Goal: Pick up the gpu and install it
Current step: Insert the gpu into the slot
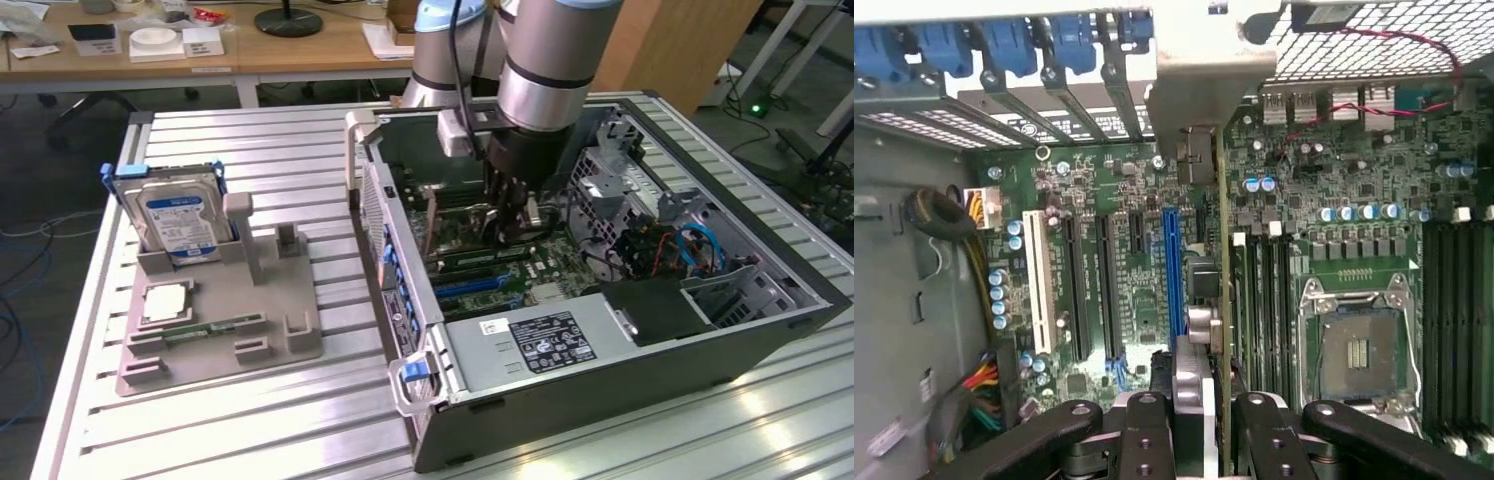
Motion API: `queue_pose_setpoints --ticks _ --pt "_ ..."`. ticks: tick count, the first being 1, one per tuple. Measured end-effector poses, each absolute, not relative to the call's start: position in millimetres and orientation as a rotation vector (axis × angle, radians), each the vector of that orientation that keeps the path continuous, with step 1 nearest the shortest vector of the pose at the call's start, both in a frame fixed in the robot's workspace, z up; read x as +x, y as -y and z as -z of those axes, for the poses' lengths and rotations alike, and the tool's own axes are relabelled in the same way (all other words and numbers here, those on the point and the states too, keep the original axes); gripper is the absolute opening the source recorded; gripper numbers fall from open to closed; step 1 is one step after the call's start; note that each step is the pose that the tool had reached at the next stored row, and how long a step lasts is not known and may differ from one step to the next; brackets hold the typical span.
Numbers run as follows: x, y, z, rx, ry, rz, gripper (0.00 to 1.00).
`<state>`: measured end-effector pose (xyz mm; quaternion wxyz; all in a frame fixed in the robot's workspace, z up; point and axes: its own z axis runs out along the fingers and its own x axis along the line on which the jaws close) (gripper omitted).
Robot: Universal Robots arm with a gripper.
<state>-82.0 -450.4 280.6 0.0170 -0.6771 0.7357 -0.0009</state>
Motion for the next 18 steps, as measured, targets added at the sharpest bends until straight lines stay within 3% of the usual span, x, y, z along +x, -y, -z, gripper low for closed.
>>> queue_pose_setpoints --ticks 18 --pt "-87.5 457.3 -261.1 -2.131 -2.264 0.001 0.29"
